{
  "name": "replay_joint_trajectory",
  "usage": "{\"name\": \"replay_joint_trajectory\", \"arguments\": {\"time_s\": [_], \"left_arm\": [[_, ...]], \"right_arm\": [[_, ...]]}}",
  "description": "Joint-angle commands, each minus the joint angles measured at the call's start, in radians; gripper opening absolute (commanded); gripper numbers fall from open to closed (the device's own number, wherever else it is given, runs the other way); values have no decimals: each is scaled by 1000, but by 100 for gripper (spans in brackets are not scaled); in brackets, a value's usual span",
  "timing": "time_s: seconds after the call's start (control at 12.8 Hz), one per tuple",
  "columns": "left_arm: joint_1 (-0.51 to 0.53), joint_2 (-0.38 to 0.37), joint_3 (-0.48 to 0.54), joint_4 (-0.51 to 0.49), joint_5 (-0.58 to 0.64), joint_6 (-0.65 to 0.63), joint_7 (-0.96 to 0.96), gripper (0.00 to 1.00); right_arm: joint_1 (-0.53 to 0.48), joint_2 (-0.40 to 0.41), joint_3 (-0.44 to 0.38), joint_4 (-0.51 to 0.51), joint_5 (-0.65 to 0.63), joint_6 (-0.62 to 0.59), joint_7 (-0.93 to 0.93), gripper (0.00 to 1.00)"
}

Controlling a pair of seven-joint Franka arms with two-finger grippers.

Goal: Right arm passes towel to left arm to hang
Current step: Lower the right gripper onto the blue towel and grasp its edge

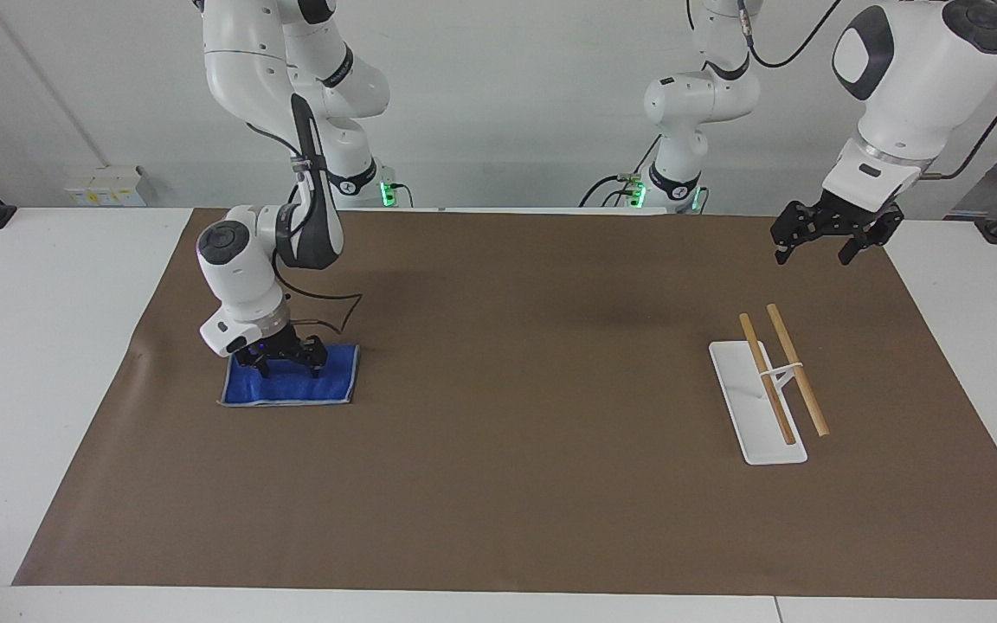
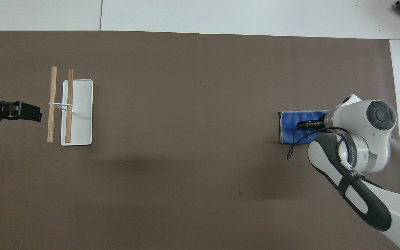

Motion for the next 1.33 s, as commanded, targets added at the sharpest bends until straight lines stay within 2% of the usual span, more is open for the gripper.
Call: {"name": "replay_joint_trajectory", "arguments": {"time_s": [0.0,0.24,0.31,0.39,0.63,0.71,0.78,0.94,1.25], "left_arm": [[5,-9,-2,-3,-5,-1,1,100],[5,-9,-2,-3,-5,-1,1,100],[5,-9,-2,-3,-5,0,1,100],[5,-9,-2,-3,-5,-1,1,100],[3,-9,-2,-3,-5,0,1,100],[3,-9,-2,-3,-5,-1,1,100],[3,-9,-2,-3,-5,-1,1,100],[3,-9,-2,-3,-5,-1,1,100],[3,-10,-2,-3,-5,-3,1,100]], "right_arm": [[-8,-4,4,-28,2,36,-7,100],[-10,-2,4,-32,2,38,-7,100],[-8,-2,4,-32,2,38,-7,97],[-8,-2,4,-32,2,38,-6,84],[-8,-2,4,-31,2,38,-6,36],[-8,-2,4,-31,2,38,-6,25],[-8,-2,4,-29,2,36,-4,19],[-8,-2,6,-28,2,36,-2,11],[-8,-17,13,-18,2,32,11,8]]}}
